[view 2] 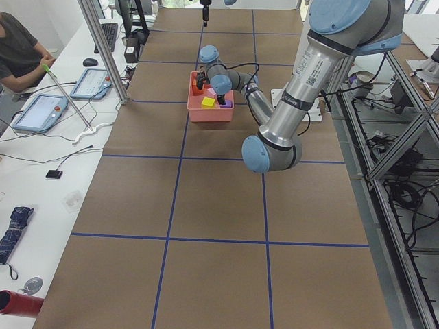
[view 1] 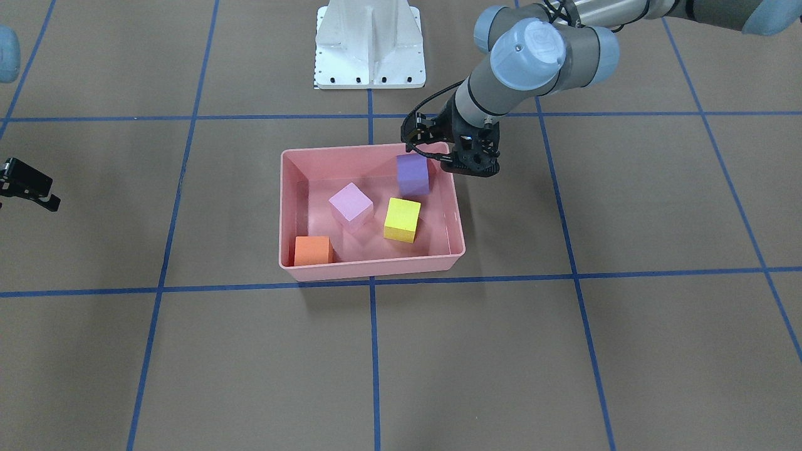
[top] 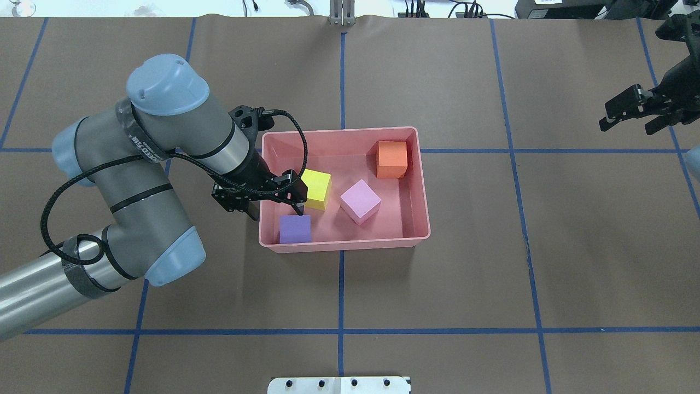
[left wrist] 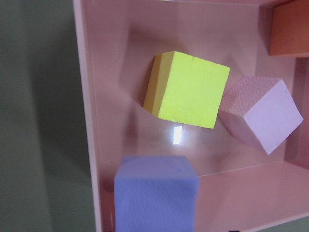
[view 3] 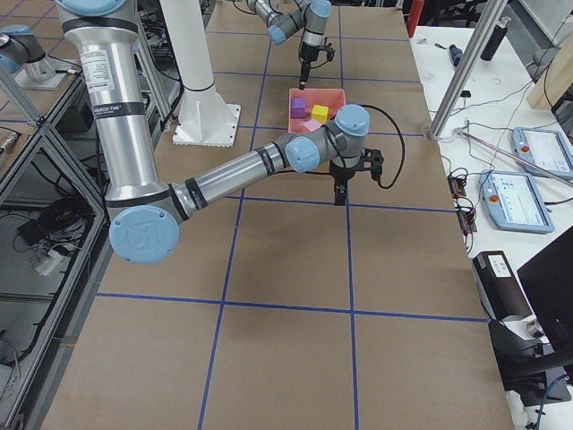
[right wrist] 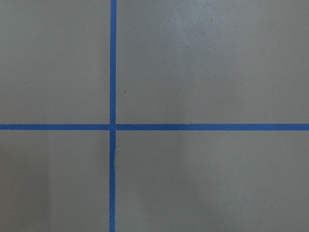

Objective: Place blocks into pink bin with both arms

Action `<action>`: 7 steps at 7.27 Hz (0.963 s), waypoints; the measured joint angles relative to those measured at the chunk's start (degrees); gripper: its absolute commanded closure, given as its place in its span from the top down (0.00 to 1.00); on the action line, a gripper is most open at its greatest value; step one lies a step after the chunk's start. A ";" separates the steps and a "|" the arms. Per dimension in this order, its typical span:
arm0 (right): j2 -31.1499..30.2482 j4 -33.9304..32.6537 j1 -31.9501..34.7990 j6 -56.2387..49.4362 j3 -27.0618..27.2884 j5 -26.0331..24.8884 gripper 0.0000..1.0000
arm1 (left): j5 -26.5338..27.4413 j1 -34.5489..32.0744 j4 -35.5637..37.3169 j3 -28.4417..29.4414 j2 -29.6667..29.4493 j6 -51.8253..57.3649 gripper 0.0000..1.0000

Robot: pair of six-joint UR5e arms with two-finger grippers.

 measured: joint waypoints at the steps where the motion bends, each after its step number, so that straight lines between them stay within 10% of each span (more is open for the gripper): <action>1: -0.41 0.05 0.23 -0.02 0.16 -0.02 1.00 | -0.11 -1.70 0.00 -1.70 2.31 0.46 0.99; 4: -5.92 0.16 3.87 -3.02 3.08 -0.10 1.00 | -0.66 -11.51 0.20 -11.73 20.00 15.38 0.99; 7: -14.83 0.02 12.89 -17.10 1.74 -0.01 1.00 | -1.89 -29.94 0.27 -9.86 35.36 45.67 0.99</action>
